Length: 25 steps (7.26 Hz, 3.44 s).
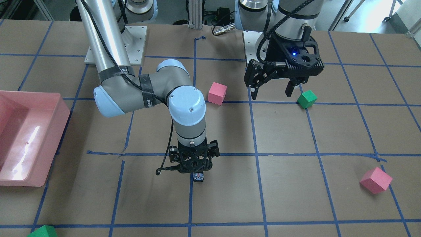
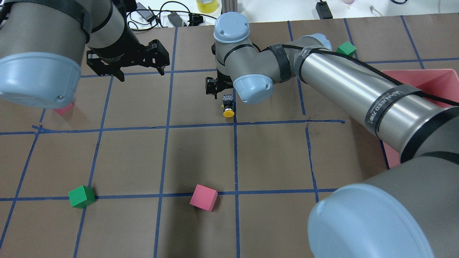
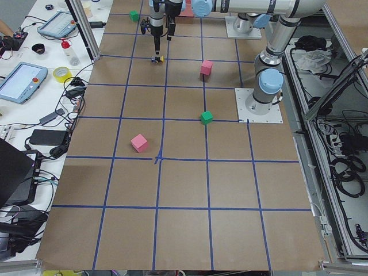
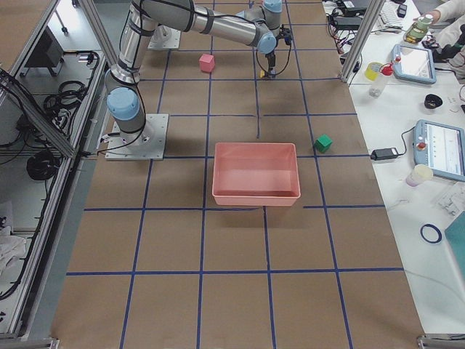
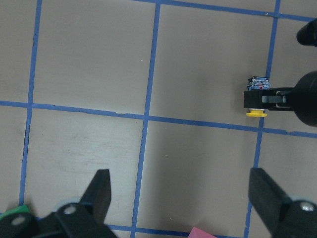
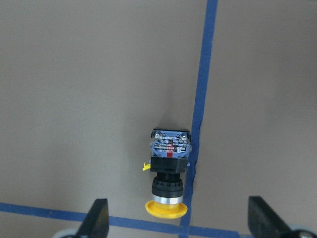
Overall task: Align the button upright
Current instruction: 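Lift the switch out of the tray and carry it to the table center, then release the switch on its side and raise the right gripper away, then move the left gripper over the lying switch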
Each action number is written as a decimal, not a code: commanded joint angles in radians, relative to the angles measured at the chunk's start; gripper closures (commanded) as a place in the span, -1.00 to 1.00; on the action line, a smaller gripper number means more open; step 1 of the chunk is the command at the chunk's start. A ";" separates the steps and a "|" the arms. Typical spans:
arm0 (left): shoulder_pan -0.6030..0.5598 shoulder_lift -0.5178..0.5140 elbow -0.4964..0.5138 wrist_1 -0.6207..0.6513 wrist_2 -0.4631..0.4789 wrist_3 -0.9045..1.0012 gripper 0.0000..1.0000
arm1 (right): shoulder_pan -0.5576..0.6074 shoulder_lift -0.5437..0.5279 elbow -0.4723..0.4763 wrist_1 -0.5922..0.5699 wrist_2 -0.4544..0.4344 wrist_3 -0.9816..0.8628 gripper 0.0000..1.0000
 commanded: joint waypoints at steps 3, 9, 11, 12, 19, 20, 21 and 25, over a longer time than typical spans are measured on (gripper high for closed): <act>0.000 0.000 0.000 0.000 -0.001 0.000 -1.00 | -0.122 -0.268 0.039 0.195 -0.067 -0.244 -1.00; 0.000 0.000 -0.002 0.000 0.000 0.000 -1.00 | -0.231 -0.535 0.068 0.460 -0.063 -0.405 -1.00; 0.000 0.000 -0.002 0.000 0.001 0.000 -1.00 | -0.277 -0.546 0.070 0.457 -0.069 -0.379 -1.00; 0.000 0.000 -0.002 0.000 -0.001 0.000 -1.00 | -0.324 -0.545 0.079 0.461 -0.060 -0.382 -1.00; 0.006 -0.032 -0.036 0.000 0.007 0.009 -1.00 | -0.361 -0.571 0.126 0.503 -0.024 -0.179 -1.00; 0.008 -0.034 -0.016 0.021 0.011 0.006 -1.00 | -0.360 -0.575 0.126 0.501 -0.021 -0.181 -1.00; 0.003 -0.040 0.004 0.014 -0.001 -0.008 -1.00 | -0.360 -0.572 0.126 0.501 -0.015 -0.182 -1.00; -0.096 -0.049 -0.087 0.208 0.019 -0.156 -1.00 | -0.358 -0.577 0.107 0.501 -0.018 -0.182 -1.00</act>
